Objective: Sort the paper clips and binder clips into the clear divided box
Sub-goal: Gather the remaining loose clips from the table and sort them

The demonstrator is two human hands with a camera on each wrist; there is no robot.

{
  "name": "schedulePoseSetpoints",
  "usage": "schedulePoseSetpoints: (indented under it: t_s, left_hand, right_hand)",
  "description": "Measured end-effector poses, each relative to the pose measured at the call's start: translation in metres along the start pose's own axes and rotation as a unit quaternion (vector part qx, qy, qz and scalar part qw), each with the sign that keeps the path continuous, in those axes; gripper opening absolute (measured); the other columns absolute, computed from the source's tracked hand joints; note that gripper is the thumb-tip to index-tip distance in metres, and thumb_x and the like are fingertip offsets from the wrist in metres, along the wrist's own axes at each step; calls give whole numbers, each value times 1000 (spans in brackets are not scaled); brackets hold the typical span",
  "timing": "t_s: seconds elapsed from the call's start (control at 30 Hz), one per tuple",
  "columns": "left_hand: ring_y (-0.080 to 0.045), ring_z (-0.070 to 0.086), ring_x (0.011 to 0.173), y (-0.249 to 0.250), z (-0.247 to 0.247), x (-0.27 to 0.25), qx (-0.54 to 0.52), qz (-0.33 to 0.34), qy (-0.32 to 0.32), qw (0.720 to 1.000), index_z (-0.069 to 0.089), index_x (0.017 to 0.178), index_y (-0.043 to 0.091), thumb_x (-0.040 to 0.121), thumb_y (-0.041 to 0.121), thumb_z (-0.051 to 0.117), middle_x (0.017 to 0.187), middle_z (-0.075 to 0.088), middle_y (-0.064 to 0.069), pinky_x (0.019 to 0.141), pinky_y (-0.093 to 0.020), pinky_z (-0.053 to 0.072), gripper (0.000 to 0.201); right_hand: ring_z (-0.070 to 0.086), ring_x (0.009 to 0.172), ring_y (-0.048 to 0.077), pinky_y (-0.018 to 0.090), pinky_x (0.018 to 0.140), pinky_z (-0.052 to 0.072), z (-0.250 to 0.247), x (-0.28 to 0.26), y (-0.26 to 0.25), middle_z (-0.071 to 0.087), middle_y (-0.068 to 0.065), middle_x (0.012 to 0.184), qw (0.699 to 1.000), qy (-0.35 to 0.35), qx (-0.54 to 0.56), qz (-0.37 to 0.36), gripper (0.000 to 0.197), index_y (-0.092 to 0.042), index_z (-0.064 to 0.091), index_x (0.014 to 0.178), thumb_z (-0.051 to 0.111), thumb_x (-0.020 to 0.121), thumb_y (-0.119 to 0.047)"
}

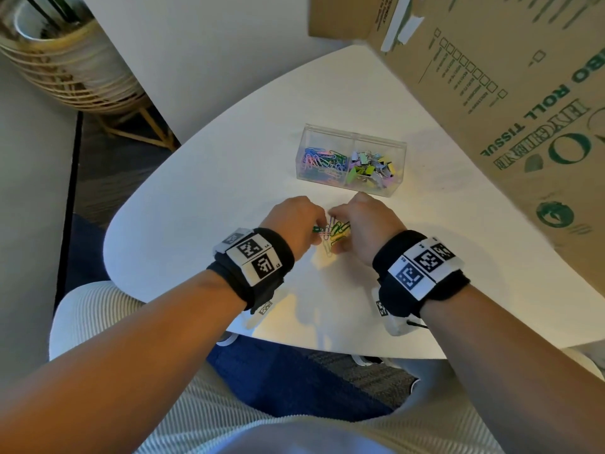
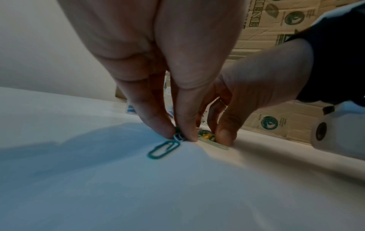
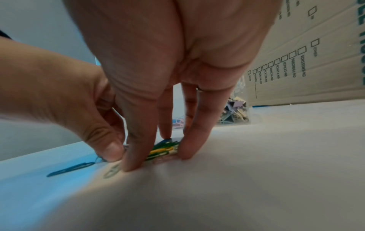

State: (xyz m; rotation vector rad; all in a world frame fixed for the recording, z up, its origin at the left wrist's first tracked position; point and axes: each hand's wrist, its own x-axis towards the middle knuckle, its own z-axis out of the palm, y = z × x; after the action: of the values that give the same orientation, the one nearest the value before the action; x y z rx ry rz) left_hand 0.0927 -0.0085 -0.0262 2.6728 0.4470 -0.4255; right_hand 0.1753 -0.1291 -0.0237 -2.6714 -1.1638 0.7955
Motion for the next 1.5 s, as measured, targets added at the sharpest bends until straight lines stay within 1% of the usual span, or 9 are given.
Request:
schedulePoseSetpoints:
  t_s: [0.17, 0.57, 0.67, 0.8, 0.9, 1.13, 1.33, 1.4, 1.5]
  left_hand:
    - [-19, 60, 100, 2, 0, -2, 4, 2, 3, 1000, 65, 115, 18, 91, 29, 60, 111, 66, -2, 82, -26, 42, 26]
    - [-14, 59, 84, -7, -6, -8, -71, -46, 6, 996, 72, 103, 20, 86, 24, 63, 102, 70, 2, 73, -25, 48, 20]
    - [-16, 64, 86, -9, -9, -10, -142, -53, 40, 988, 73, 93, 19, 81, 23, 69, 88, 70, 4, 82, -30, 53, 13]
    - [-8, 62, 70, -9, -31, 0, -211, -57, 121, 968, 73, 85, 21, 78, 25, 74, 71, 63, 12, 72, -19, 50, 8]
    - [-14, 64, 70, -9, -54, 11, -242, -67, 171, 953, 73, 82, 20, 76, 20, 73, 73, 68, 3, 74, -22, 54, 6]
    - [-14, 68, 76, -3, -82, 35, -265, -71, 232, 933, 71, 82, 21, 78, 17, 71, 77, 69, 5, 76, -25, 56, 5]
    - [-13, 66, 89, 7, -73, 64, -231, -76, 204, 948, 70, 101, 20, 80, 22, 73, 96, 70, 3, 86, -24, 53, 22]
    - [-11, 63, 93, 7, -72, 65, -218, -64, 191, 955, 66, 114, 20, 79, 24, 74, 105, 68, 3, 88, -20, 48, 35]
    - [-8, 58, 85, 4, -74, 46, -181, -23, 202, 962, 64, 112, 27, 81, 24, 72, 99, 64, 9, 81, -18, 45, 33]
  right_hand:
    - [59, 100, 27, 26, 76, 37, 1, 0, -6, 65, 7, 109, 1000, 27, -12, -11, 26, -20, 69, 111, 65, 86, -12]
    - [62, 86, 19, 26, 77, 49, -2, -2, -1, 69, 1, 92, 989, 58, 123, 49, 12, -18, 72, 86, 68, 81, -8]
    - [60, 80, 12, 19, 74, 45, -16, -5, 0, 69, -2, 87, 974, 107, 195, 53, 13, -16, 75, 87, 72, 78, -6]
    - [59, 70, 6, 9, 67, 44, -59, 5, -12, 66, -7, 74, 936, 219, 271, 48, 17, -21, 75, 80, 71, 75, -5]
    - [62, 74, 10, 18, 74, 51, -86, 25, -24, 68, -5, 77, 932, 265, 247, 36, 17, -20, 75, 81, 67, 77, -6]
    - [66, 92, 22, 30, 89, 53, -87, 56, -26, 70, 4, 107, 971, 168, 151, 74, 24, -22, 71, 106, 70, 83, -18]
    - [64, 76, 19, 25, 73, 52, -71, 14, -15, 66, -3, 79, 934, 257, 246, 36, 20, -28, 70, 97, 58, 86, -16]
    - [62, 77, 16, 24, 73, 50, -61, 1, -13, 68, -3, 85, 958, 195, 212, -7, 21, -26, 71, 99, 58, 87, -15]
    - [59, 100, 15, 25, 90, 44, -45, -12, -6, 65, -2, 118, 994, 56, 85, -49, 39, -28, 62, 123, 68, 85, -23]
